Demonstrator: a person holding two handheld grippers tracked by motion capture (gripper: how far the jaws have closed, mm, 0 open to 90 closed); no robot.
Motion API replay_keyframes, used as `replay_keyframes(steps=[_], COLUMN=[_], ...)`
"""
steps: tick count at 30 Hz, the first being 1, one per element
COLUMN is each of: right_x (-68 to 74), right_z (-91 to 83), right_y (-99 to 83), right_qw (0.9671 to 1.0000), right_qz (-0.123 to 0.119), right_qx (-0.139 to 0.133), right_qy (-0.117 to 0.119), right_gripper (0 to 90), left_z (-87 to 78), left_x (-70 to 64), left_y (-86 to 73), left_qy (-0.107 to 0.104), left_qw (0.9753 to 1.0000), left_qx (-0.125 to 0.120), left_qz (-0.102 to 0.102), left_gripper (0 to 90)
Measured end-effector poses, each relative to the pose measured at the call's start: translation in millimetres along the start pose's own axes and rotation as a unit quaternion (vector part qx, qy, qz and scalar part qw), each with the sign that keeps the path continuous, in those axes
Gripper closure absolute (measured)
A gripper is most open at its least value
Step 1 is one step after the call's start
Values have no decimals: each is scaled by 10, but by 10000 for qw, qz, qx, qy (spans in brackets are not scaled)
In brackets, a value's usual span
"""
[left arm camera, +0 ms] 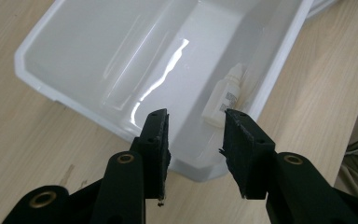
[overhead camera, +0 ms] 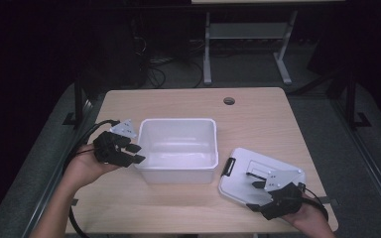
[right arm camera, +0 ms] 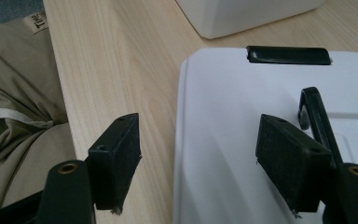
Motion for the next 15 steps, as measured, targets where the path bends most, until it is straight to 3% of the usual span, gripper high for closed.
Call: replay_keyframes(steps=[15], right_x=[0], right_z=[5], right_y=[-9], right_qw=[10000], right_qz=[40], right_qx=[22], right_qy=[-12], right_gripper=[295], left_z=[-220], left_x=[-57], left_y=[-195], left_qy=[106], left_qw=[9999], left_qx=[-75], left_qz=[-90], left_gripper=[582])
Point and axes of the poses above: each handheld gripper's, and its own axes: z roughly forward along the jaws, y roughly out of its top, x roughly to its left, the point moved 10 cm from there along z, roughly forward along the jaws, and after that the axes turned 1 degree about -z, right-handed, at the moved point
